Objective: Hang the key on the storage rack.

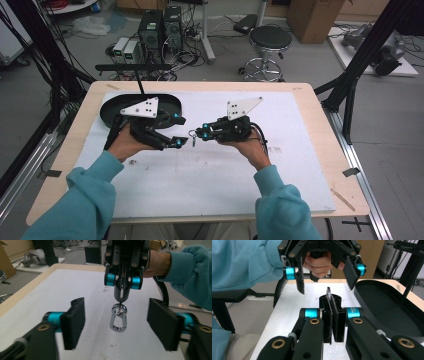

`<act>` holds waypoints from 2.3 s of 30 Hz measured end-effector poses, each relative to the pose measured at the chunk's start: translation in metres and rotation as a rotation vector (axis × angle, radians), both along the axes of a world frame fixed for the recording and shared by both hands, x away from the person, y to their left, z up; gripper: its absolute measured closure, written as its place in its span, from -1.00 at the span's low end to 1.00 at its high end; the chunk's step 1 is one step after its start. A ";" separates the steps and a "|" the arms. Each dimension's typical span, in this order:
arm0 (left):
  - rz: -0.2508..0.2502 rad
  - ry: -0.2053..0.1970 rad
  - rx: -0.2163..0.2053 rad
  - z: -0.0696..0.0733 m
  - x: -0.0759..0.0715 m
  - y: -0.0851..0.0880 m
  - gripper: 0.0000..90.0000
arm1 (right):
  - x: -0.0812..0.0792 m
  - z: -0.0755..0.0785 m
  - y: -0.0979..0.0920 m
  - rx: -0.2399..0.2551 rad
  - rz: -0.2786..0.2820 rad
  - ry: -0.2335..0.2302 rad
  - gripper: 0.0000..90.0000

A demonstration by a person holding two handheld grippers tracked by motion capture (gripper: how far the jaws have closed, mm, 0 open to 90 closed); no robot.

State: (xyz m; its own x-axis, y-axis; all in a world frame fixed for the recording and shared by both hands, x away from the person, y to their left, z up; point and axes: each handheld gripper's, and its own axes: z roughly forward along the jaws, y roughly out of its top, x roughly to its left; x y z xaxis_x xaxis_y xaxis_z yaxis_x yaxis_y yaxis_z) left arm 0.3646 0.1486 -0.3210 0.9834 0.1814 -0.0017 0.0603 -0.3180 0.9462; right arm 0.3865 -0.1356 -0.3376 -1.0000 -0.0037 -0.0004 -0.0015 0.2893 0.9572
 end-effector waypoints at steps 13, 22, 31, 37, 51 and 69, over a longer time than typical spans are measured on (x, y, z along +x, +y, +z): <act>-0.039 0.007 0.030 0.000 -0.002 -0.006 0.39 | -0.001 0.000 0.002 0.002 0.017 -0.002 0.98; -0.046 -0.007 0.032 0.001 -0.003 -0.008 0.64 | -0.001 0.000 0.004 0.003 0.025 -0.006 0.98; -0.039 -0.013 0.039 0.001 -0.003 -0.008 0.79 | -0.001 0.001 0.003 0.004 0.021 -0.006 0.98; -0.038 -0.018 0.037 0.001 -0.003 -0.008 0.82 | 0.000 0.000 0.003 0.005 0.024 -0.004 0.98; -0.029 -0.036 0.046 0.001 -0.002 -0.008 0.92 | 0.001 -0.001 0.003 0.000 0.022 0.000 0.98; -0.032 -0.021 0.067 0.000 -0.002 -0.009 0.96 | 0.003 -0.002 0.005 0.000 0.033 -0.002 0.96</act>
